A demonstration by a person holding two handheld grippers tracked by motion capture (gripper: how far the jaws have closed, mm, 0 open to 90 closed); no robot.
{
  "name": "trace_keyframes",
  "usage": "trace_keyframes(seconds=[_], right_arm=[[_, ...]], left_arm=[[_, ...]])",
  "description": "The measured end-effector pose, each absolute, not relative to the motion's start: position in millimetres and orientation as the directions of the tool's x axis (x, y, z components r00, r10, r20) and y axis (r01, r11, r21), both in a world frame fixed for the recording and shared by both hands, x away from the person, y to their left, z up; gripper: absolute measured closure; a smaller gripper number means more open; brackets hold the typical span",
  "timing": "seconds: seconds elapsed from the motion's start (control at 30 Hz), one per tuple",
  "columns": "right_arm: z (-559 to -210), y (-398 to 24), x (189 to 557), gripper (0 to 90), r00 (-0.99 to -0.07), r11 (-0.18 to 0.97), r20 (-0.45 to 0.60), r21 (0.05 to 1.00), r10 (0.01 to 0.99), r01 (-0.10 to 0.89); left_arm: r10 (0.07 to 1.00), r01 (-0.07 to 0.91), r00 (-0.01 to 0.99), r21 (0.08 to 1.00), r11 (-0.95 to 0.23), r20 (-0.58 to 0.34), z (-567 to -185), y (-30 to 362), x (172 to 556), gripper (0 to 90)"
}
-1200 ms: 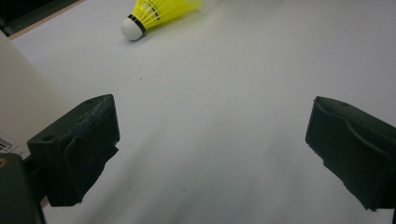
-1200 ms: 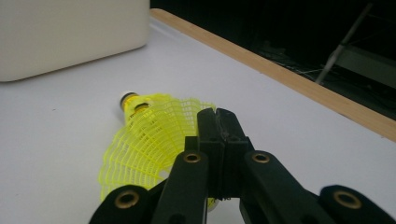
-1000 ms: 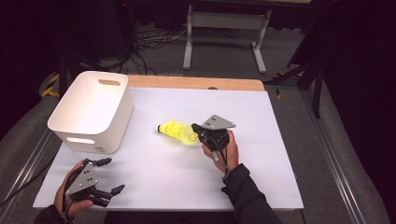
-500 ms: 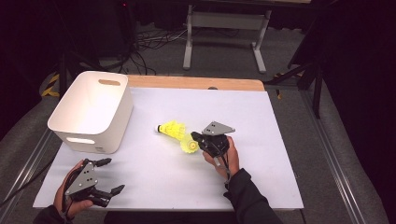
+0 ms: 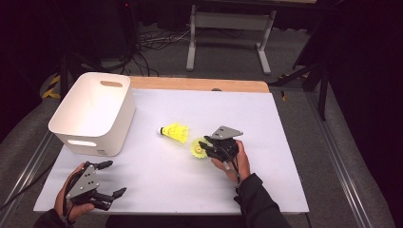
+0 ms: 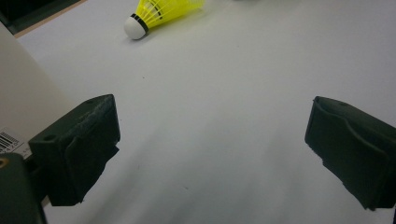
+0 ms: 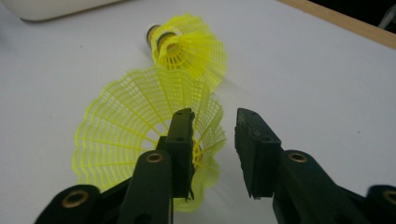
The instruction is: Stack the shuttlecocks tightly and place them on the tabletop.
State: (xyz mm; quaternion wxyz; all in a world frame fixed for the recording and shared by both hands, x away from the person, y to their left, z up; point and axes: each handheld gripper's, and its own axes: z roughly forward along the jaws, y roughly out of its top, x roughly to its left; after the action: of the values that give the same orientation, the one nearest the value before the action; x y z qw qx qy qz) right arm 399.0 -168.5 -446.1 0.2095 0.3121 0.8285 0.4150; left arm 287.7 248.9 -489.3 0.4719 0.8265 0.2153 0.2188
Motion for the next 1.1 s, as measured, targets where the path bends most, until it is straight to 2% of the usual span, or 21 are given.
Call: trace_keyframes(seconds=[0.13,0.5,1.1], right_arm=[[-450.4,-175.1,398.3,57.4,-0.720,0.486,-0.098,0.798,0.687,0.356],[-455.4,-196.1,396.9,45.2,-0.714,0.526,-0.117,0.758,0.690,0.385],[-443.3,-225.0,380.8,28.3,-0.667,0.496,-0.137,0.778,0.732,0.385]], left_arm=[[0.562,0.148,0.812,0.873,-0.465,0.161,-489.3,248.6,287.4,3.9],[0.554,0.143,0.816,0.871,-0.471,0.166,-489.4,247.4,287.4,3.9],[0.551,0.138,0.816,0.868,-0.477,0.173,-489.1,245.9,286.8,3.8]])
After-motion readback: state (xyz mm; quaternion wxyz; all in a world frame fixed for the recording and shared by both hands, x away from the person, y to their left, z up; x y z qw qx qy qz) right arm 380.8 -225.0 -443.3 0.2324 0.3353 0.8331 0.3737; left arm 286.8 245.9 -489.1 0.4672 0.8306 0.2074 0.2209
